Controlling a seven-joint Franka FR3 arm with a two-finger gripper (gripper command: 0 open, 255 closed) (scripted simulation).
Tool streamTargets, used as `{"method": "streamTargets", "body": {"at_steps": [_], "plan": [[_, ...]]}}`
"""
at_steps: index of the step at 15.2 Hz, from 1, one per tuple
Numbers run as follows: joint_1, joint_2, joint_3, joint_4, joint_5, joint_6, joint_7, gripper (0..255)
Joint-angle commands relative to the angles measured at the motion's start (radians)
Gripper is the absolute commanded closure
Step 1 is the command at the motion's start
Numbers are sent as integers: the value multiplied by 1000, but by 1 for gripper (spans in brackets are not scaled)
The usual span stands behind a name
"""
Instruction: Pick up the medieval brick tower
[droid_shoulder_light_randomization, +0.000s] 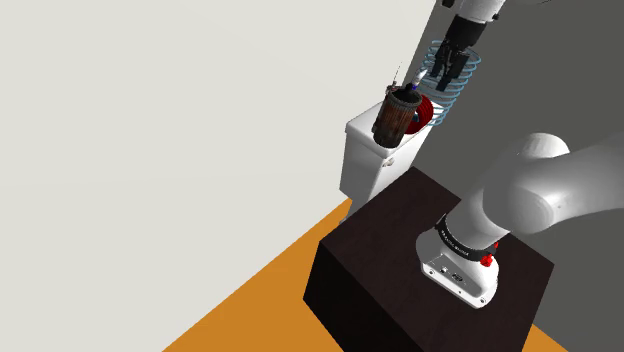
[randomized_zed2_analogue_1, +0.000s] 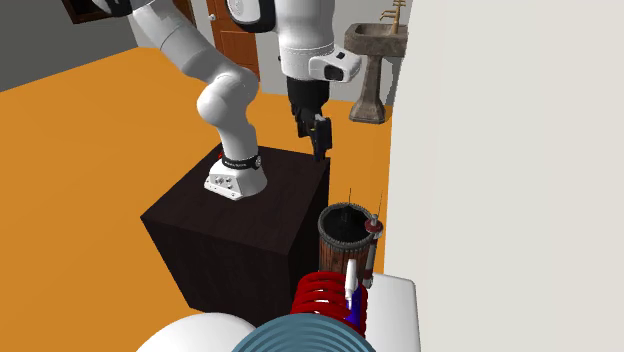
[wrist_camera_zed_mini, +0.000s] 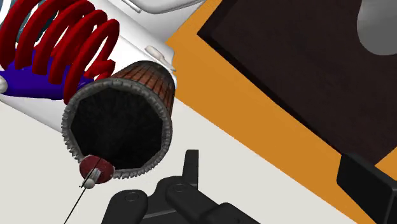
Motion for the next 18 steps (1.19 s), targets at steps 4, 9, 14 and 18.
{"method": "streamTargets", "body": {"at_steps": [4, 9, 14, 18], "plan": [[133, 147, -211, 106, -1, 111, -339, 0], [352, 338, -472, 248, 109, 200, -704, 0], [428, 404, -570, 241, 160, 267, -795, 0], [455, 435, -611, 213, 184, 317, -820, 0]]}}
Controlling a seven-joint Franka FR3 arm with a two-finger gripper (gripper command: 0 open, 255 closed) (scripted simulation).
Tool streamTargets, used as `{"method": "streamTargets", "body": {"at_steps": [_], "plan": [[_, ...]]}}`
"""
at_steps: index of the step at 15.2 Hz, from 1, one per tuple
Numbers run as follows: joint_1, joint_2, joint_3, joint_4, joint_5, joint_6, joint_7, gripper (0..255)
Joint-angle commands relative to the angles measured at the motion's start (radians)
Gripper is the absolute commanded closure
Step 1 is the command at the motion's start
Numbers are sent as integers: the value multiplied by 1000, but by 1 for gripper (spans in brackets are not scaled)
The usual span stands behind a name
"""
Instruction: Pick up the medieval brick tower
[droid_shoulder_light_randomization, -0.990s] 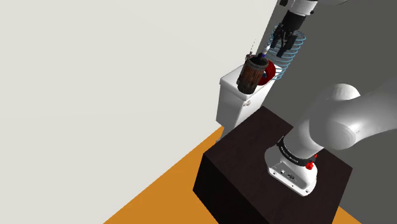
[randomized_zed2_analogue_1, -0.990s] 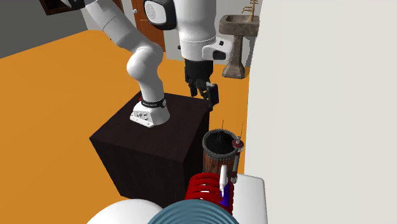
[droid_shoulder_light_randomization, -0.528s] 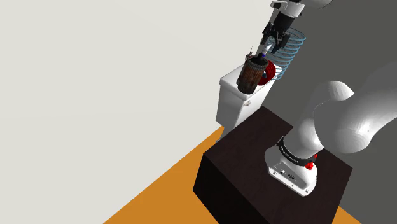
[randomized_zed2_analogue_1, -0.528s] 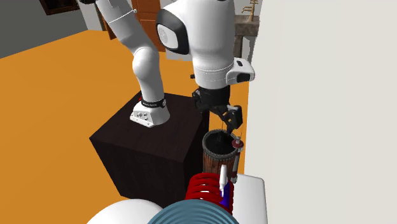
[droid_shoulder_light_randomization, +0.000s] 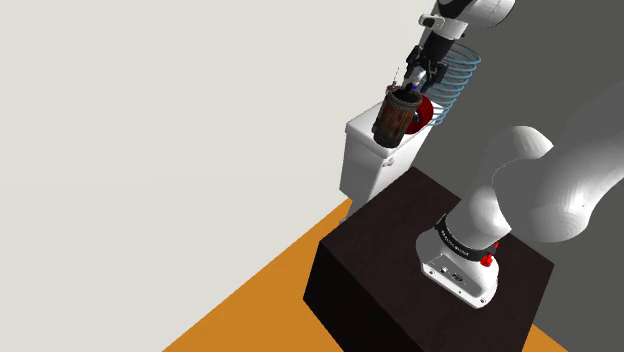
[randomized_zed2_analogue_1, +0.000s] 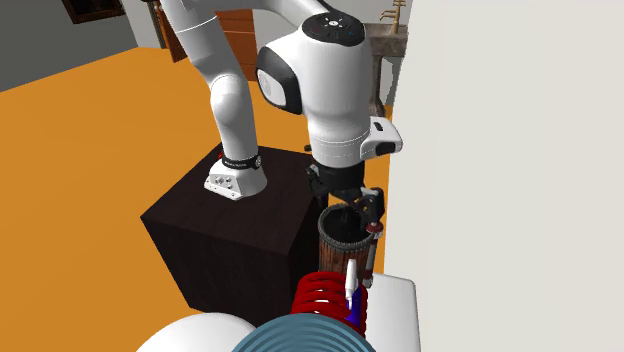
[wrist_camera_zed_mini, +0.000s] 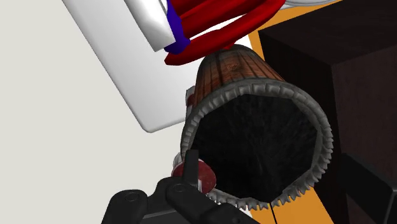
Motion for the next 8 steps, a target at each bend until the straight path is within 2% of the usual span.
{"method": "streamTargets", "body": {"at_steps": [1, 2, 8], "plan": [[2, 2, -5, -9, 2, 11, -3, 0], [-1, 0, -2, -10, -1, 11, -1, 255], [0, 0, -3, -11, 0, 12, -2, 255]]}}
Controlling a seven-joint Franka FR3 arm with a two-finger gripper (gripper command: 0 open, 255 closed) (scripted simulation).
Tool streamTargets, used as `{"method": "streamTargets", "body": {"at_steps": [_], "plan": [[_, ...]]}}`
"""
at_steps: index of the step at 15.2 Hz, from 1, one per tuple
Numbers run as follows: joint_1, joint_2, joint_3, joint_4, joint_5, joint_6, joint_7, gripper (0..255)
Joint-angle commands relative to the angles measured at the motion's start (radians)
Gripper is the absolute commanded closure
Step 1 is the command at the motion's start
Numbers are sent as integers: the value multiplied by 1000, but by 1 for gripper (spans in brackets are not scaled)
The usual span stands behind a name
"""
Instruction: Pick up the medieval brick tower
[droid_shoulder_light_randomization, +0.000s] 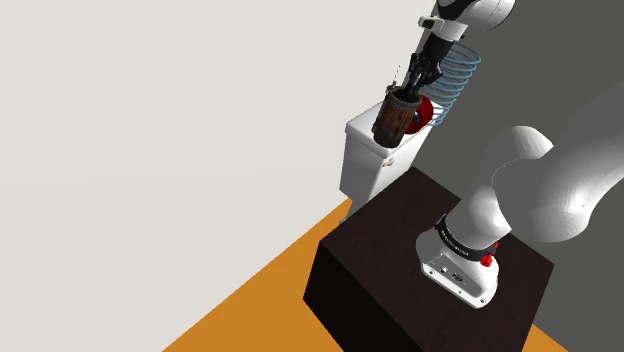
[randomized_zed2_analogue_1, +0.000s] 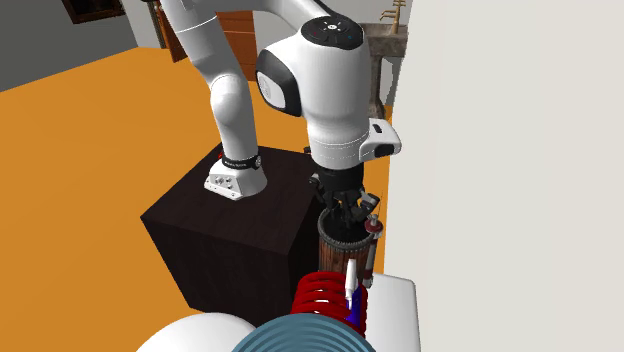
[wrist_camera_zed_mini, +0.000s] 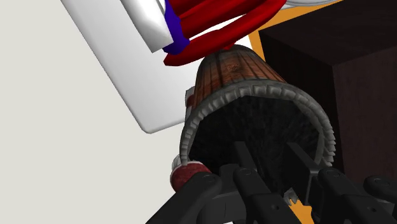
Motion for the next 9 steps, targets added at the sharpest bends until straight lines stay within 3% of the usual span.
{"method": "streamTargets", "body": {"at_steps": [1, 9], "plan": [[0, 0, 0, -1, 0, -1, 0, 255], [-39, -46, 62, 51, -33, -85, 37, 255]]}}
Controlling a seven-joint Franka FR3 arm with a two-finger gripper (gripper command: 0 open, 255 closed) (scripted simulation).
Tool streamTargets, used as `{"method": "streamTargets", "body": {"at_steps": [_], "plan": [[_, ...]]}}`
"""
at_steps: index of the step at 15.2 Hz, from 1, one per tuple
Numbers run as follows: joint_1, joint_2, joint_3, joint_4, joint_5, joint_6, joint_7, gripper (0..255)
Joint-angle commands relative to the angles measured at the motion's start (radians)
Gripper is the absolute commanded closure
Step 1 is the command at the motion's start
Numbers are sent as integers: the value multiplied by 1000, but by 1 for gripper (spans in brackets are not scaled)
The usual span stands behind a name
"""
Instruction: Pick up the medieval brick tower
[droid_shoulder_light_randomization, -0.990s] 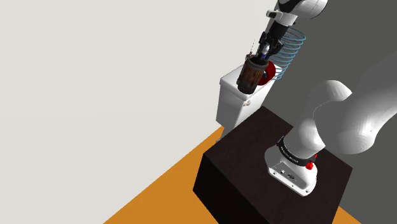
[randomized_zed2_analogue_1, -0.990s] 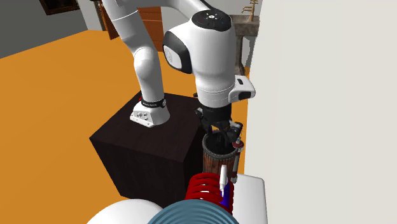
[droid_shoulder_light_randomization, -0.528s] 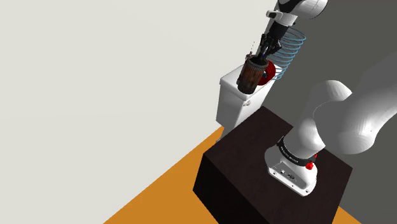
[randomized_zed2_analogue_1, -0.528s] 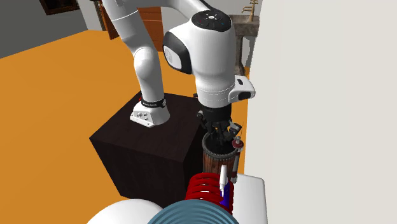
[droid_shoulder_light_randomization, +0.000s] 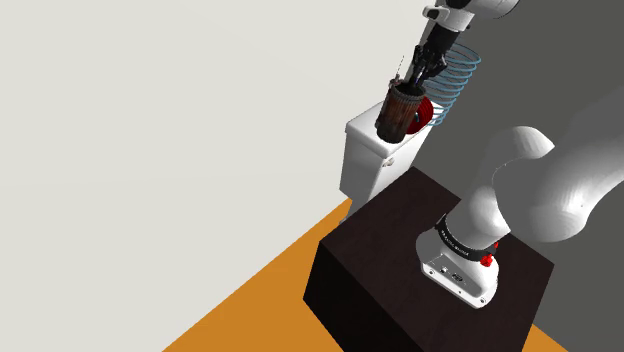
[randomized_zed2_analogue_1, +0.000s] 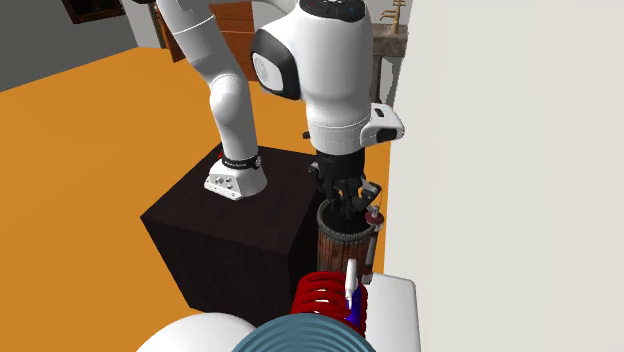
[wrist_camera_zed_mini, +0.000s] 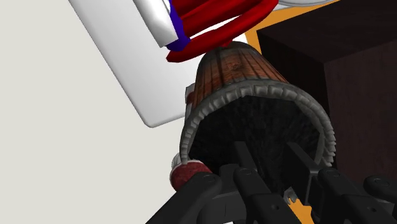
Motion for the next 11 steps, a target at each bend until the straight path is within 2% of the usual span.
{"method": "streamTargets", "body": {"at_steps": [1, 9, 11], "plan": [[-9, -12, 20, 18, -7, -27, 13, 255], [-35, -51, 79, 97, -26, -137, 44, 255], [-35, -51, 80, 98, -26, -139, 44, 255]]}}
